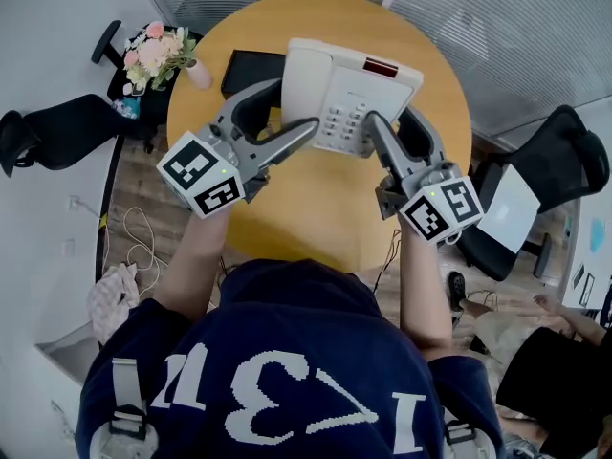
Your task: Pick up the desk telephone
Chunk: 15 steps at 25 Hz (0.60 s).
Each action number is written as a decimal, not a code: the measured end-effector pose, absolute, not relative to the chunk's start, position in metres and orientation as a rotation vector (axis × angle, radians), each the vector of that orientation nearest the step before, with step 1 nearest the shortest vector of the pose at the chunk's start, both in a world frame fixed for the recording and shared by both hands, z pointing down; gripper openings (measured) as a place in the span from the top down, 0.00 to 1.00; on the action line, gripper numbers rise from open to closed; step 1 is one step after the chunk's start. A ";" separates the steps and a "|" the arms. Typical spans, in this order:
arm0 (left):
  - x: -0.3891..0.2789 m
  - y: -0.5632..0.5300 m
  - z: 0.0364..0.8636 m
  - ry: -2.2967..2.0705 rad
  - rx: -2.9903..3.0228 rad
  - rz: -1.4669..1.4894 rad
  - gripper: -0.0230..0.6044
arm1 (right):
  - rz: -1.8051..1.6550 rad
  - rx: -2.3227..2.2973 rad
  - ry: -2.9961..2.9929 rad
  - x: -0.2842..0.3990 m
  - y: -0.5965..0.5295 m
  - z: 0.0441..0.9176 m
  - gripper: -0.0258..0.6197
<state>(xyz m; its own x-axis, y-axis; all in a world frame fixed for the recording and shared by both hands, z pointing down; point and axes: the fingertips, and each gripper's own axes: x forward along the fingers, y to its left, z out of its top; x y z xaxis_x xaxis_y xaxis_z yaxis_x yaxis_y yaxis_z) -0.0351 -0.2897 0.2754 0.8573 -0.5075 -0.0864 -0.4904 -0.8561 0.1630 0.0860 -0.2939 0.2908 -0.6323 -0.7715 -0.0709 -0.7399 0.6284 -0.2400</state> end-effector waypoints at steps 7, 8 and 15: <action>-0.033 -0.287 0.273 -0.775 2.906 -0.192 0.46 | -0.296 -1.262 2.669 0.088 -0.290 0.289 0.63; -0.033 -0.286 0.273 -0.774 2.909 -0.188 0.46 | -0.302 -1.263 2.666 0.088 -0.289 0.290 0.63; -0.036 -0.278 0.271 -0.781 2.915 -0.182 0.46 | -0.292 -1.266 2.669 0.085 -0.282 0.287 0.63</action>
<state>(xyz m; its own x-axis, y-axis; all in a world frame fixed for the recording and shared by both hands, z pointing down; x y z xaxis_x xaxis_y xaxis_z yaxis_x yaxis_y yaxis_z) -0.0363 -0.2784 0.2707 0.8599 -0.5033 -0.0854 -0.4890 -0.8601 0.1453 0.0847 -0.2819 0.2866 -0.6239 -0.7782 -0.0716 -0.7443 0.6197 -0.2492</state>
